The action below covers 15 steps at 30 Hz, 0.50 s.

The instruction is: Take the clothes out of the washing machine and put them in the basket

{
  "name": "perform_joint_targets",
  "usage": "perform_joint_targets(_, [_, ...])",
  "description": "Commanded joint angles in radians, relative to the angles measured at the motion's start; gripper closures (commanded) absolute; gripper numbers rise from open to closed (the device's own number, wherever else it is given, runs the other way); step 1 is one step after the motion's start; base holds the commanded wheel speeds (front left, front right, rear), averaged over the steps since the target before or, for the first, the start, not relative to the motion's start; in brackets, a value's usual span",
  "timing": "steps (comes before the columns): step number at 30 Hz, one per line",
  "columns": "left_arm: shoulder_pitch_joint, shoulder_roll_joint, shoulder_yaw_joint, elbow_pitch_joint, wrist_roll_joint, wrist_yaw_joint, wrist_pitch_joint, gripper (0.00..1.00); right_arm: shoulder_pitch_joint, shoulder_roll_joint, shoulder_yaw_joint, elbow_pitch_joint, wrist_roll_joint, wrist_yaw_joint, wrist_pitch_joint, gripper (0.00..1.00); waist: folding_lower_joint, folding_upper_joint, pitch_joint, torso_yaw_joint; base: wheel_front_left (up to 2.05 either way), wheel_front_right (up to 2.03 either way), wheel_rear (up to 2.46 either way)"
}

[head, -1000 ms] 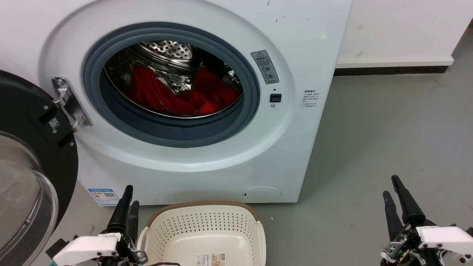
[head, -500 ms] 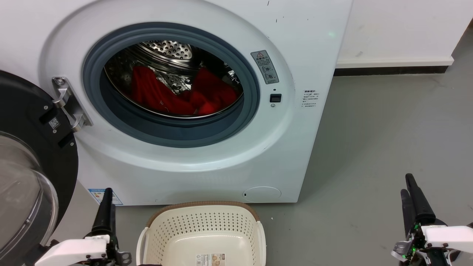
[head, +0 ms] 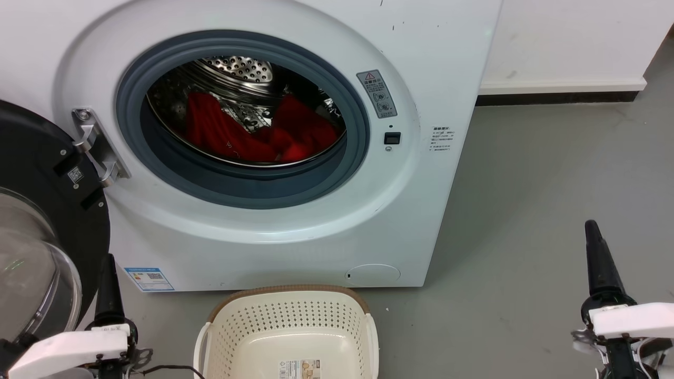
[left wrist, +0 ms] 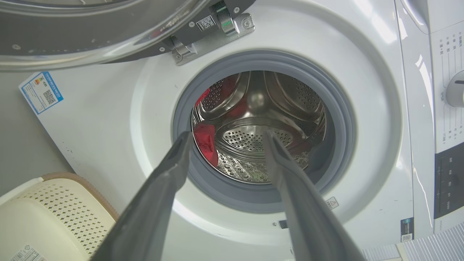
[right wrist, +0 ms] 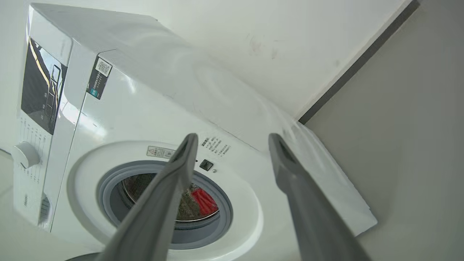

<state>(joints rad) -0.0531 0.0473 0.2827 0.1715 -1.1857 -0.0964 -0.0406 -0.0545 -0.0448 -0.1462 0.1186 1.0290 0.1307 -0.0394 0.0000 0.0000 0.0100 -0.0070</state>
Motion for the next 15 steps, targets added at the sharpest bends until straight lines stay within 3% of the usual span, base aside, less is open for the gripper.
perform_joint_targets(1, [-0.030, 0.003, 0.003, -0.040, 0.043, 0.008, -0.011, 0.00, -0.021, -0.004, 0.007, -0.043, -0.065, 0.000, -0.011, 0.00, 0.0000, 0.0000, 0.001, 0.000, 0.00, 0.00, 0.00])
perform_joint_targets(15, [0.020, 0.003, -0.087, -0.204, 0.282, 0.028, -0.054, 0.00, -0.008, -0.005, 0.058, -0.154, -0.415, 0.000, -0.055, 0.00, 0.0000, 0.0000, 0.009, -0.001, 0.00, 0.00, 0.00])
